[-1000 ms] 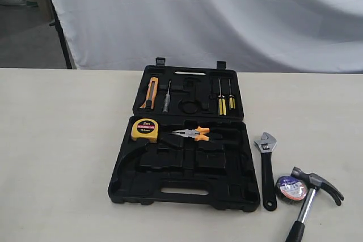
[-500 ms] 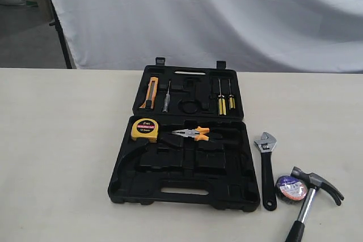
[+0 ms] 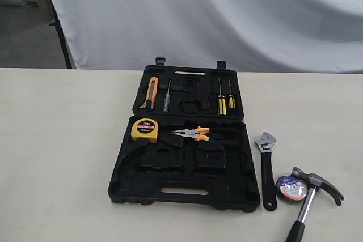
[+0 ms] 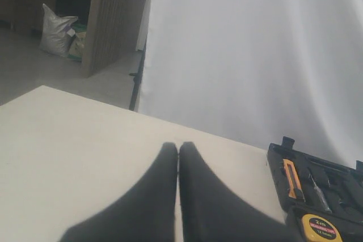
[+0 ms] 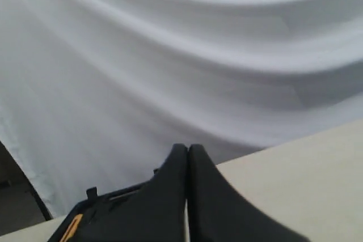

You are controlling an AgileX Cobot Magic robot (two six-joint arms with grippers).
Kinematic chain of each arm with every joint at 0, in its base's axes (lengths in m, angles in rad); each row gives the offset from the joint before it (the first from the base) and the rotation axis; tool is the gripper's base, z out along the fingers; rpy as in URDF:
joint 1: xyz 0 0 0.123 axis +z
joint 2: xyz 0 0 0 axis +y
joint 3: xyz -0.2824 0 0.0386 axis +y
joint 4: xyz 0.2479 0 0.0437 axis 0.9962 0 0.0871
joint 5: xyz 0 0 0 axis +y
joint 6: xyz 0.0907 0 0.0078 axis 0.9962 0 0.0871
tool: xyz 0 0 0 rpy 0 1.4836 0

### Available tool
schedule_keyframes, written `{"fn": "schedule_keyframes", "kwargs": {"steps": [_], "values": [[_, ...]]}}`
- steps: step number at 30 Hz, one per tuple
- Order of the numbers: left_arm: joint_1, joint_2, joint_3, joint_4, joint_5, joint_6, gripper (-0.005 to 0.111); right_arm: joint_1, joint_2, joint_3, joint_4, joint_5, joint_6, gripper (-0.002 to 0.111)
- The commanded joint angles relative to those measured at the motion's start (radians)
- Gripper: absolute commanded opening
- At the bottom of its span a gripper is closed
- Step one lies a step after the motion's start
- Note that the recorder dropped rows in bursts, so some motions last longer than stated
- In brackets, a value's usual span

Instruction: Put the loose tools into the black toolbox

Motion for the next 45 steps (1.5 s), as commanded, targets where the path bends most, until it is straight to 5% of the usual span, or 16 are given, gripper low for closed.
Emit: {"fn": "schedule_keyframes", "kwargs": {"steps": [1, 8, 23, 32, 45], "values": [[0.025, -0.003, -0.003, 0.004, -0.007, -0.005, 0.001, -0.004, 0.143, -0.007, -0.001, 0.01, -0.013, -0.001], [0.025, -0.003, -0.003, 0.004, -0.007, -0.005, 0.001, 0.018, 0.381, -0.053, -0.001, 0.013, -0.004, -0.001], [0.025, -0.003, -0.003, 0.004, -0.007, -0.005, 0.001, 0.291, 0.953, -0.191, -0.038, 0.005, -0.02, 0.0], [0.025, -0.003, -0.003, 0.004, -0.007, -0.005, 0.001, 0.301, 1.233, -0.292, -0.038, 0.044, -0.04, 0.059], [0.025, -0.003, -0.003, 0.004, -0.007, -0.005, 0.001, 0.301, 1.415, -0.37, -0.043, 0.111, -0.113, 0.061]]}}
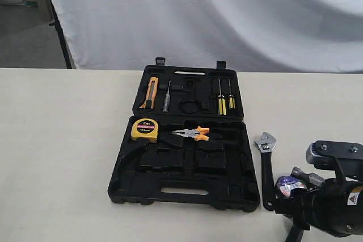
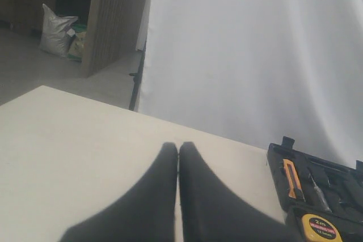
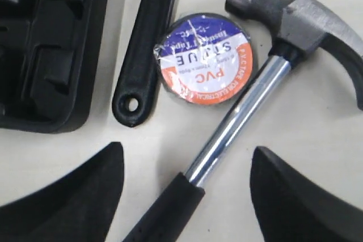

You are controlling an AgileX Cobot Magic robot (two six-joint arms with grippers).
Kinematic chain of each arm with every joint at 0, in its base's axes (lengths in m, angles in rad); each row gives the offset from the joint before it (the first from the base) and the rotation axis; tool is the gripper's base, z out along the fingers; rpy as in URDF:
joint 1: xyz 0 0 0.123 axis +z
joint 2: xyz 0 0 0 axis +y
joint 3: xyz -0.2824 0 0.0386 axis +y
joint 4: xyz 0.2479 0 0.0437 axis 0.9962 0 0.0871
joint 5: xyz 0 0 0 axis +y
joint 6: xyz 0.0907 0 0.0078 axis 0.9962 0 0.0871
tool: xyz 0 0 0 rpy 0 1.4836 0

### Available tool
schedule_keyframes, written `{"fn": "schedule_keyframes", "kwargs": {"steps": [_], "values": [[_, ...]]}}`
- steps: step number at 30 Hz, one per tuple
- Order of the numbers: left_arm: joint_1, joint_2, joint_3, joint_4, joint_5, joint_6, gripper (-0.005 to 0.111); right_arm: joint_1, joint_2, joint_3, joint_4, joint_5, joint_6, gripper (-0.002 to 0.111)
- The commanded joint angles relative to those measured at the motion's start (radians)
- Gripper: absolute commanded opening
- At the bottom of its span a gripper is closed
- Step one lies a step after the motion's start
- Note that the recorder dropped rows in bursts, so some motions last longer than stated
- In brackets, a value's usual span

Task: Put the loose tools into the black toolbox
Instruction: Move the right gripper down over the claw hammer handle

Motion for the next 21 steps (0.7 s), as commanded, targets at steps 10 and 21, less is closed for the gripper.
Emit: {"fn": "schedule_keyframes", "kwargs": {"steps": [10, 21], "values": [[0.025, -0.003, -0.003, 0.004, -0.007, -0.005, 0.001, -0.004, 0.157, -0.058, -0.013, 0.012, -0.14, 0.049], [0.025, -0.003, -0.003, 0.004, -0.007, -0.005, 0.001, -0.22, 0.157, -0.06, -0.009, 0.02, -0.191, 0.0]]}}
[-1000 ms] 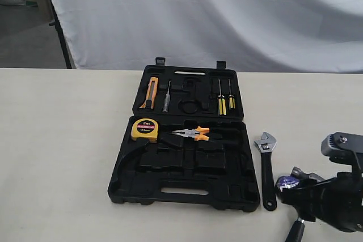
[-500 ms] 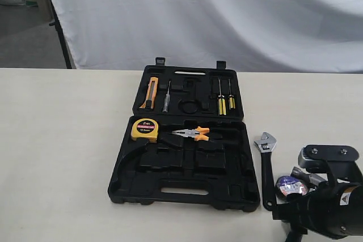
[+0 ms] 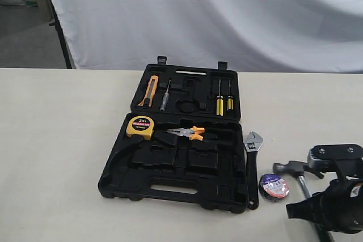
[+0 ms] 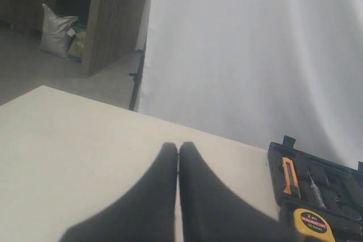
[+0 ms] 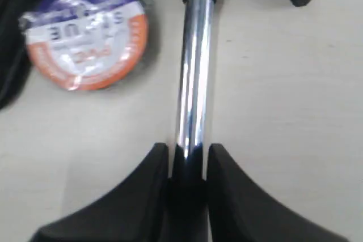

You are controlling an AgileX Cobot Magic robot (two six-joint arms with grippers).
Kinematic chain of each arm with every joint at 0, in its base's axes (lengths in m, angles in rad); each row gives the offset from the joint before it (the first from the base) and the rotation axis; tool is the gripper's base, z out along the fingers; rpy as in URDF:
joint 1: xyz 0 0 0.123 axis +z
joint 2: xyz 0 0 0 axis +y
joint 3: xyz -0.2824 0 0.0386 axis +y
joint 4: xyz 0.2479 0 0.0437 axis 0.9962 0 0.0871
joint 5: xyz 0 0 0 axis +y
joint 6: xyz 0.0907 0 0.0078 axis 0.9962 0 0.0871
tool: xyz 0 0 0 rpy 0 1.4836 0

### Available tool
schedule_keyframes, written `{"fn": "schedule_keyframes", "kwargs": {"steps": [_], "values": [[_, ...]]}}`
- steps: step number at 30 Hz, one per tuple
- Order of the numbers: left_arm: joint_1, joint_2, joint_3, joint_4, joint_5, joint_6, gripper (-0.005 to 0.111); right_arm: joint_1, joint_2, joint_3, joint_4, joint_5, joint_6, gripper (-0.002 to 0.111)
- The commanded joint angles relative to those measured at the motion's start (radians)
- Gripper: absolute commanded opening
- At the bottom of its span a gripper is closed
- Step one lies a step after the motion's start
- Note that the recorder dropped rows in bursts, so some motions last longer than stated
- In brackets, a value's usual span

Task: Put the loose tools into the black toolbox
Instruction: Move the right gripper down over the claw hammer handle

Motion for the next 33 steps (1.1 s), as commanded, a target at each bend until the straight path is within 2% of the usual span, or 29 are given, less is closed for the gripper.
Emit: {"fn": "schedule_keyframes", "kwargs": {"steps": [1, 5, 10, 20, 26, 28, 29, 33], "values": [[0.025, -0.003, -0.003, 0.004, -0.007, -0.005, 0.001, -0.116, 0.004, -0.006, -0.004, 0.006, 0.014, 0.0], [0.025, -0.003, -0.003, 0.004, -0.007, -0.005, 0.001, -0.163, 0.006, -0.088, -0.019, 0.026, -0.013, 0.0], [0.025, -0.003, -0.003, 0.004, -0.007, -0.005, 0.001, -0.163, 0.048, -0.153, -0.082, 0.076, -0.219, 0.0], [0.025, -0.003, -0.003, 0.004, -0.007, -0.005, 0.001, -0.163, 0.089, -0.156, -0.084, 0.115, -0.221, 0.0], [0.025, -0.003, -0.003, 0.004, -0.007, -0.005, 0.001, -0.163, 0.089, -0.156, -0.082, 0.111, -0.148, 0.0], [0.025, -0.003, -0.003, 0.004, -0.007, -0.005, 0.001, -0.163, 0.089, -0.156, -0.082, 0.111, -0.13, 0.01], [0.025, -0.003, -0.003, 0.004, -0.007, -0.005, 0.001, -0.163, 0.089, -0.156, -0.082, 0.111, -0.124, 0.018], [0.025, -0.003, -0.003, 0.004, -0.007, -0.005, 0.001, -0.163, 0.089, -0.156, -0.082, 0.111, -0.122, 0.061]]}}
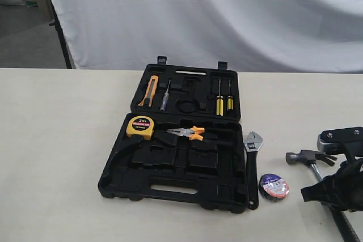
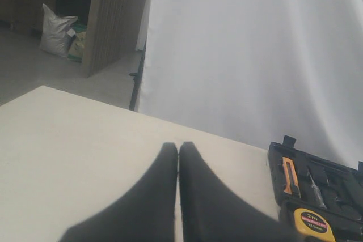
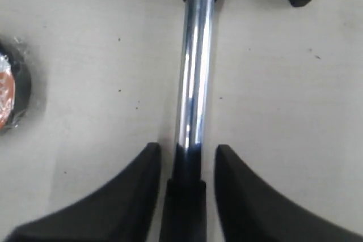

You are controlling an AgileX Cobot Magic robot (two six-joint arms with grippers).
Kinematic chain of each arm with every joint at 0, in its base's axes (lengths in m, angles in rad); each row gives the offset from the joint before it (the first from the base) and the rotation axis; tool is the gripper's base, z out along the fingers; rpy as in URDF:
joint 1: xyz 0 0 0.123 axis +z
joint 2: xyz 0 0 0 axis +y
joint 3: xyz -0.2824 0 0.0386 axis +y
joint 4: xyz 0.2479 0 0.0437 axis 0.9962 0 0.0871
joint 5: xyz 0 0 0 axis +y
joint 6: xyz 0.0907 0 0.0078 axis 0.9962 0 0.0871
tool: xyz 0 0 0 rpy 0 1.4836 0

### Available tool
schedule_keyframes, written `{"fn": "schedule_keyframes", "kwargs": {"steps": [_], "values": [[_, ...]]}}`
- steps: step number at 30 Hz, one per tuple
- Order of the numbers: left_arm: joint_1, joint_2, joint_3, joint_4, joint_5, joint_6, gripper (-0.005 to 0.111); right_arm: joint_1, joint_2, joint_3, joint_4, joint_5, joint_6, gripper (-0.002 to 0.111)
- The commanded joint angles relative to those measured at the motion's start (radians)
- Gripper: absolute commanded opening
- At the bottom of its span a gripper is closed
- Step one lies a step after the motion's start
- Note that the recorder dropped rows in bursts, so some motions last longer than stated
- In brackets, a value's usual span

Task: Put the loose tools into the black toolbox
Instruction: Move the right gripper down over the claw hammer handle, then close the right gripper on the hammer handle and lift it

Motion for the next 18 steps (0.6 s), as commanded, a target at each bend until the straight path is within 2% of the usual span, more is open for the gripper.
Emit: {"fn": "schedule_keyframes", "kwargs": {"steps": [1, 2, 4, 13, 16, 18], "values": [[0.025, -0.003, -0.003, 0.004, -0.007, -0.005, 0.001, -0.006, 0.002, -0.007, -0.01, -0.004, 0.01, 0.07], [0.025, -0.003, -0.003, 0.004, -0.007, -0.005, 0.001, -0.006, 0.002, -0.015, -0.01, 0.013, 0.01, 0.078], [0.025, -0.003, -0.003, 0.004, -0.007, -0.005, 0.001, -0.006, 0.002, -0.038, -0.01, 0.029, 0.01, 0.084], [0.025, -0.003, -0.003, 0.004, -0.007, -0.005, 0.001, -0.006, 0.043, -0.142, -0.01, 0.048, -0.004, 0.084], [0.025, -0.003, -0.003, 0.004, -0.007, -0.005, 0.001, -0.006, 0.1, -0.164, -0.01, 0.048, -0.018, 0.075], [0.025, -0.003, -0.003, 0.004, -0.007, -0.005, 0.001, -0.006, 0.14, -0.183, -0.01, 0.05, -0.018, 0.06]]}}
